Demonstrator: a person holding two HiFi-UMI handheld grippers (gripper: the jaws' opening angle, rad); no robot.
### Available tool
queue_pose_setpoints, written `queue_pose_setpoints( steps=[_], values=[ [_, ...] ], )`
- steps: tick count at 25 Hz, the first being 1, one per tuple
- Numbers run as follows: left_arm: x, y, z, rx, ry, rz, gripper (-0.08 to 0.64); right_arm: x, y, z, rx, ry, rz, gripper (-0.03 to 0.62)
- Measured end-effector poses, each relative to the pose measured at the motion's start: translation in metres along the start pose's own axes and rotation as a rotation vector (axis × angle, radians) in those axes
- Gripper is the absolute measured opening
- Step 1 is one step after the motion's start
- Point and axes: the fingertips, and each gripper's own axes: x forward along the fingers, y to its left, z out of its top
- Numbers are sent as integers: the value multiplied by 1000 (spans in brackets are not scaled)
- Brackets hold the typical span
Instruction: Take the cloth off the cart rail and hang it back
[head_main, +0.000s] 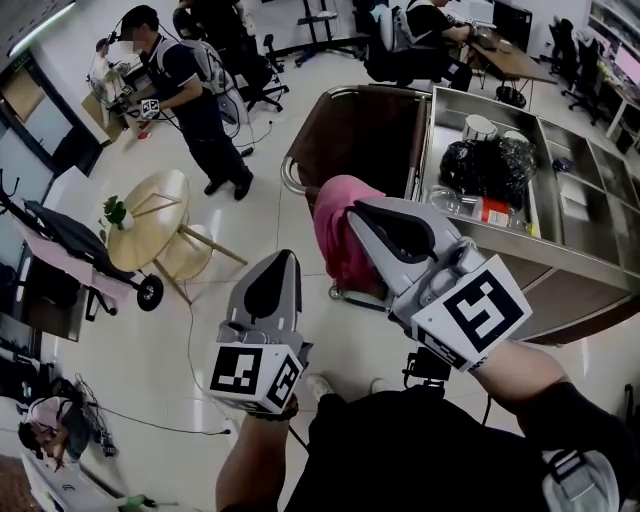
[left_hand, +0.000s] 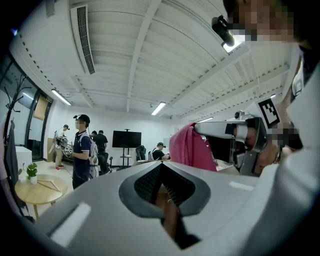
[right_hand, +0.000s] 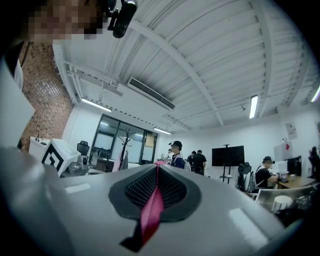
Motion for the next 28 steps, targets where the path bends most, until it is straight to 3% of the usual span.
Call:
queue_pose_setpoints(
  steps=[13, 18, 24, 28],
  values=[
    [16, 155, 26, -53, -25, -136, 0, 161, 13, 8, -76, 54, -152, 6],
    [35, 197, 43, -73, -32, -196, 0, 209, -2, 20, -98, 75, -226, 6],
    [16, 257, 71, -110, -54, -241, 0, 269, 17, 36, -132, 116, -298, 6],
    [26, 272, 63, -130, -57, -263, 0, 286, 4, 27, -147, 139, -330, 6]
  ],
)
